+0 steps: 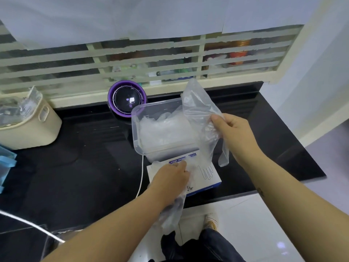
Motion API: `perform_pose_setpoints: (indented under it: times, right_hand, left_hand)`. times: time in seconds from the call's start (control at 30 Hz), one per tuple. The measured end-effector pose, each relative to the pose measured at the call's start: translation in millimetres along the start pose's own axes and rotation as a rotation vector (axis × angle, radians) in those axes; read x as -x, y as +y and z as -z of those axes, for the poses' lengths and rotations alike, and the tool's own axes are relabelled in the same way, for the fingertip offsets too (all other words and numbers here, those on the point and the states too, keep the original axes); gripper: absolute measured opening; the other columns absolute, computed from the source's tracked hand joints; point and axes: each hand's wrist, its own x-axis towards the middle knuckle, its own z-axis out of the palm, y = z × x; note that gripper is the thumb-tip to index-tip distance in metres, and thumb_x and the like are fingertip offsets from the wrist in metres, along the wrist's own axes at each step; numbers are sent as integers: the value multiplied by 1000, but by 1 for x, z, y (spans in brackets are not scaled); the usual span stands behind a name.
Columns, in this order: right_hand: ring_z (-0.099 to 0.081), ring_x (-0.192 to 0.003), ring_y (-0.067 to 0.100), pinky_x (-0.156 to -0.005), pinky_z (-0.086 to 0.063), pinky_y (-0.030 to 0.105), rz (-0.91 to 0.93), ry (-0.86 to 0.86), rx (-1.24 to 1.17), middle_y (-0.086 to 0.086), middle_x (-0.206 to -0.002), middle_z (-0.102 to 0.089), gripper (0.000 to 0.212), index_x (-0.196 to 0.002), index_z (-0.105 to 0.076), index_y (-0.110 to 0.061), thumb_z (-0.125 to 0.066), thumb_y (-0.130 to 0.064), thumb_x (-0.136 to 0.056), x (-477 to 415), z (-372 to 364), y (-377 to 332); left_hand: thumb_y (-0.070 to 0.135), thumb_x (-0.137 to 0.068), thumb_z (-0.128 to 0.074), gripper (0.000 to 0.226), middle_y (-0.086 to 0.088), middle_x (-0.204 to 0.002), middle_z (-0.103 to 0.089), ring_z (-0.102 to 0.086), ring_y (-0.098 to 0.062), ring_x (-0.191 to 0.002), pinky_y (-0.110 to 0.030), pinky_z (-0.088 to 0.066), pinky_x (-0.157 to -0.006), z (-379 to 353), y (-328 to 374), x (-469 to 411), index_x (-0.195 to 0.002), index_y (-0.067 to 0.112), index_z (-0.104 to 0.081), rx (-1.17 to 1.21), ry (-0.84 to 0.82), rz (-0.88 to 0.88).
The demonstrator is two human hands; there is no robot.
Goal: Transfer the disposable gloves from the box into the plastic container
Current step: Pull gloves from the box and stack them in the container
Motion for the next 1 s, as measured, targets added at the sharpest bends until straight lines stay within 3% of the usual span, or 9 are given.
perform_pose_setpoints:
  times: [0.1, 0.23, 0.4, 0.47, 0.53, 0.67, 0.73, 0.83, 1.0]
  right_hand:
    - [-62, -80, 25, -83, -52, 39, -23, -5, -12, 17, -92, -67, 34, -92, -66, 5, -52, -26, -96, 1, 1, 2]
    - [-64, -86, 21, -75, -53, 24, -35, -53, 8, 9, -91, -70, 32, -92, -69, -2, -51, -28, -96, 2, 0, 4]
    - [-63, -83, 30, -70, -53, 26, 12, -125, 60, 18, -92, -67, 33, -93, -67, 1, -52, -28, -95, 0, -3, 2]
    - [-61, -74, 22, -65, -49, 18, 52, -136, 83, 14, -87, -68, 27, -89, -68, -5, -53, -26, -95, -1, -1, -6]
    - [-57, -67, 12, -59, -44, 13, 106, -135, 132, 12, -83, -67, 24, -85, -69, -9, -54, -25, -95, -2, 3, -14]
    - [-58, -68, 10, -61, -45, 14, 209, -201, 232, 3, -81, -67, 18, -82, -69, -23, -56, -25, -94, -8, 7, -31]
    - [-59, -74, 11, -65, -45, 19, 274, -262, 357, -2, -82, -65, 18, -83, -68, -27, -55, -26, -94, -10, 5, -38]
    - [-59, -85, 11, -77, -46, 26, 385, -359, 517, -4, -92, -65, 18, -94, -71, -16, -55, -25, -95, -12, 1, -47]
    - [-58, -92, 5, -82, -48, 27, 421, -459, 568, -13, -99, -63, 14, -103, -67, -27, -58, -28, -93, -17, -3, -52]
  left_hand:
    - [14, -93, -53, 44, -10, -131, -46, -55, -27, -109, -33, -44, -88, -12, 5, 0, -135, 8, -42, 54, -165, 48]
    - [23, -95, -43, 33, -7, -123, -55, -53, -25, -106, -28, -36, -82, -9, 8, 6, -126, 13, -40, 377, -270, 95]
    - [24, -97, -41, 43, -7, -137, -50, -49, -26, -119, -31, -36, -93, 22, 2, 4, -139, 15, -36, 350, -403, 117]
    - [24, -98, -43, 45, 1, -144, -45, -46, -21, -127, -32, -36, -103, 43, -7, 6, -142, 23, -38, 407, -339, 157]
    - [22, -98, -47, 34, 7, -135, -52, -53, -14, -118, -27, -44, -95, 65, -27, 12, -131, 29, -52, 575, -205, 257]
    - [13, -101, -43, 23, -2, -99, -67, -64, -11, -81, -22, -52, -73, 109, -70, 15, -113, 13, -61, 1330, 249, 574]
    - [39, -98, -46, 37, -4, -95, -70, -68, -15, -85, -26, -55, -78, 127, -83, 20, -111, 10, -64, 1652, 372, 638]
    - [62, -75, -53, 60, -4, -103, -71, -69, -18, -97, -33, -54, -85, 131, -93, 23, -106, 13, -66, 1728, 275, 531]
    - [22, -94, -55, 26, -8, -100, -71, -69, -18, -94, -32, -56, -87, 125, -87, 20, -111, 4, -63, 1730, 230, 406]
